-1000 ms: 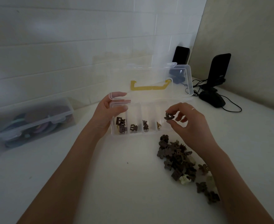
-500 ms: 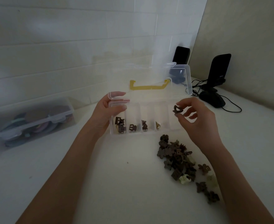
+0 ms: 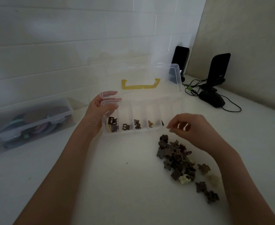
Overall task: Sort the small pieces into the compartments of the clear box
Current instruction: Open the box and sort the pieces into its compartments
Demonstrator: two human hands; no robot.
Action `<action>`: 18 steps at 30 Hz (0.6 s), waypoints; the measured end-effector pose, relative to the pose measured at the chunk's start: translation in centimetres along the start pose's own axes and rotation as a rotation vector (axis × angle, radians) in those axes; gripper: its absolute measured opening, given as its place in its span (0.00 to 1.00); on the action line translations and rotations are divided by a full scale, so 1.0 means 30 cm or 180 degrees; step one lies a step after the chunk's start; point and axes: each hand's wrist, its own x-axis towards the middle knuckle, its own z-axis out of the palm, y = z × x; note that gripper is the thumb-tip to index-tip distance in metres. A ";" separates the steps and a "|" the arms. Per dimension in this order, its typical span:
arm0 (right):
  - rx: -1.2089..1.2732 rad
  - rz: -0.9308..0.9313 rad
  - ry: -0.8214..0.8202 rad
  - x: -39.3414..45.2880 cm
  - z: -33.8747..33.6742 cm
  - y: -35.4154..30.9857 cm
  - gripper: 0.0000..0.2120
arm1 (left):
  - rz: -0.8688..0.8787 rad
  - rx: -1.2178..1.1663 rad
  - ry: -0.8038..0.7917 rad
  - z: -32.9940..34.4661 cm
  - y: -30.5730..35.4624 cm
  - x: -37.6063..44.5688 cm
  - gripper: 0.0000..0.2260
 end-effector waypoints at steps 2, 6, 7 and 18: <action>-0.0027 -0.0043 -0.0232 -0.001 0.011 -0.007 0.10 | -0.0014 -0.0004 0.0027 -0.002 0.003 0.000 0.17; -0.0061 0.0008 -0.0440 -0.001 0.027 -0.015 0.10 | -0.0020 0.0037 0.0088 -0.005 0.006 -0.003 0.18; -0.0166 0.0063 -0.0541 0.001 0.034 -0.015 0.10 | -0.0034 0.0029 0.0100 -0.007 0.006 -0.002 0.18; 0.0262 -0.0030 -0.0247 -0.002 0.045 -0.042 0.09 | -0.0072 0.0034 0.0102 -0.005 0.004 -0.001 0.17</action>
